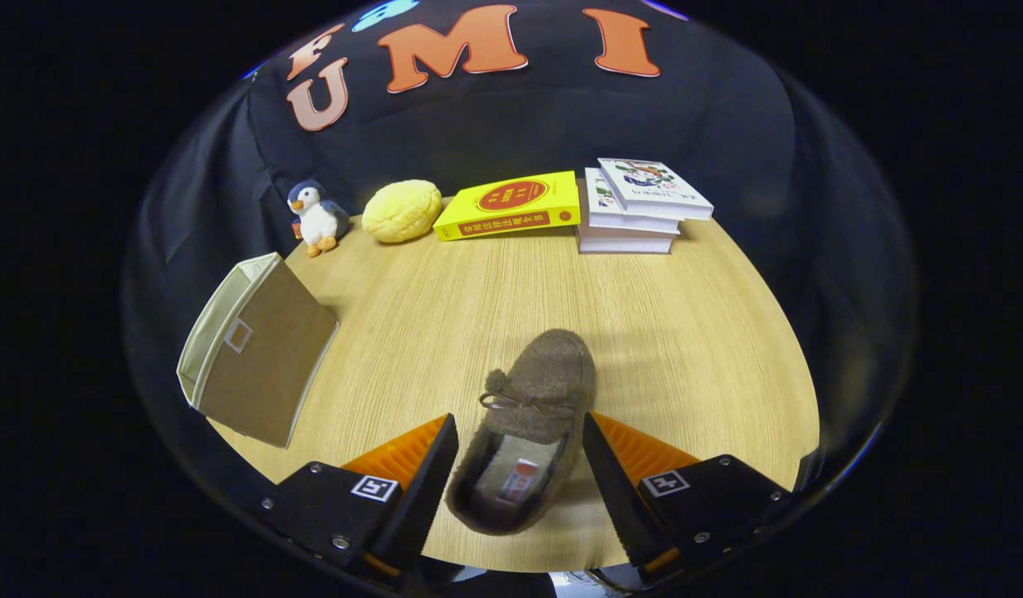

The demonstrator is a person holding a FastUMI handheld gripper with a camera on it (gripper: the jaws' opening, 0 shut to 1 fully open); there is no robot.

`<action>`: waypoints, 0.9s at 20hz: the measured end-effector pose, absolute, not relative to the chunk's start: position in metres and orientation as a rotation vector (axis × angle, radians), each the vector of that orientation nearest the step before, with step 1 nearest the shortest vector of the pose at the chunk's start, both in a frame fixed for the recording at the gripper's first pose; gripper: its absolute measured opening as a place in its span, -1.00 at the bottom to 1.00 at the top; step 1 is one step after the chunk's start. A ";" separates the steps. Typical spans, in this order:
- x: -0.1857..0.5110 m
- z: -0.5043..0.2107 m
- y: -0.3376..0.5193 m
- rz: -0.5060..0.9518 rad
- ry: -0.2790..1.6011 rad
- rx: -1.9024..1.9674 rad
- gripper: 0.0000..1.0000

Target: Open the storage box then place both shoes into the box .Put the left shoe in first, then the right shoe, with the right side of both shoes facing outward in a uniform manner.

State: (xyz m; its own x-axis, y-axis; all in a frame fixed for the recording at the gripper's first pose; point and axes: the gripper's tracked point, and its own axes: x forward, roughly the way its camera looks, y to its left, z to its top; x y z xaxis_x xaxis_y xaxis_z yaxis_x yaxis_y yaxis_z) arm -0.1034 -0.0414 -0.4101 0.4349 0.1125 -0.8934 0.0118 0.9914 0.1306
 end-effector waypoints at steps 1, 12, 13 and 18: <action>-0.108 -0.417 -0.046 0.069 1.132 0.117 0.78; -0.102 -0.478 -0.073 -0.021 1.190 0.140 0.18; -0.103 -0.484 -0.074 -0.039 1.201 0.144 0.05; -0.111 -0.490 -0.071 -0.111 1.227 0.201 -0.55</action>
